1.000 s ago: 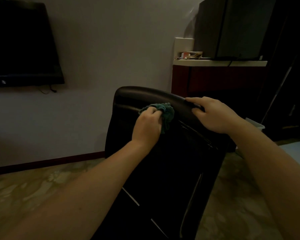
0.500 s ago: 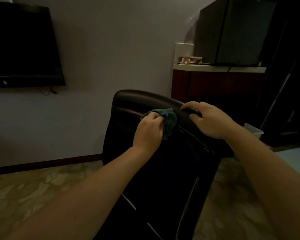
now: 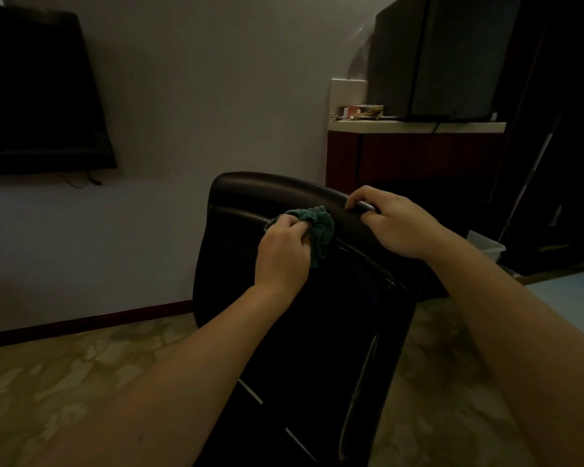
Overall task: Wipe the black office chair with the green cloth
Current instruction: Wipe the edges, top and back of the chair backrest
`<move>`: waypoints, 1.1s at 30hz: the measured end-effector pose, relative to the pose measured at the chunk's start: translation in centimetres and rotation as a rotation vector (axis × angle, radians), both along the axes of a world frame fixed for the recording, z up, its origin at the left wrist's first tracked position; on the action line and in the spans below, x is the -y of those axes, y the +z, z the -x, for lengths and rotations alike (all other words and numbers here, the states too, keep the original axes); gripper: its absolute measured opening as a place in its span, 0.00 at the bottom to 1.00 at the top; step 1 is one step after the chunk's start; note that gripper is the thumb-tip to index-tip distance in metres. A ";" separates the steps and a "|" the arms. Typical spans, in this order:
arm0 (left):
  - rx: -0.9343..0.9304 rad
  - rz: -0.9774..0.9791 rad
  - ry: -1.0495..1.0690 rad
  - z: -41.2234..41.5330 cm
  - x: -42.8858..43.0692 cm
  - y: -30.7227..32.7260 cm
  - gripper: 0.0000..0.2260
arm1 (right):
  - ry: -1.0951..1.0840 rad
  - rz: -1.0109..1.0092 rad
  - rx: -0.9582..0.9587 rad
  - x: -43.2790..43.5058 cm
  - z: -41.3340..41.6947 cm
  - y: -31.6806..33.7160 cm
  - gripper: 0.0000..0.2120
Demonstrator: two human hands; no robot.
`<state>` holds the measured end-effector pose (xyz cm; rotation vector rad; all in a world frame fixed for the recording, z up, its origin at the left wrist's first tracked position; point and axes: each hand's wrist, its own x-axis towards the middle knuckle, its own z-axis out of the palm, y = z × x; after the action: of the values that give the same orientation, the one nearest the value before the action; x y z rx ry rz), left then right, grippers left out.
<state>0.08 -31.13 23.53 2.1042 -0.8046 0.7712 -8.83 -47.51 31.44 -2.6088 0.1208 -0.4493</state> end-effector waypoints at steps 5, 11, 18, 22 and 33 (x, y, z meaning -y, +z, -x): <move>0.146 -0.081 -0.170 2.2 0.1 -1.2 0.11 | -0.002 -0.084 0.027 0.3 -0.1 -0.1 0.12; 0.060 -0.074 -0.049 -0.9 -0.7 0.4 0.11 | 0.020 -0.122 0.008 0.2 -0.5 0.1 0.12; 0.099 -0.057 -0.038 1.3 0.8 -1.3 0.11 | -0.004 -0.089 0.036 0.4 -0.4 -0.1 0.12; 0.208 -0.165 -0.137 1.4 -0.1 -1.0 0.11 | -0.007 -0.083 0.045 0.3 -0.4 0.0 0.12; 0.014 -0.004 0.015 3.4 2.1 -1.4 0.11 | 0.007 -0.185 0.042 0.5 -0.7 0.0 0.14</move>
<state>-3.28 -33.20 22.14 2.1128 -0.7991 0.7938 -8.18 -48.03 31.46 -2.4167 0.1325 -0.4673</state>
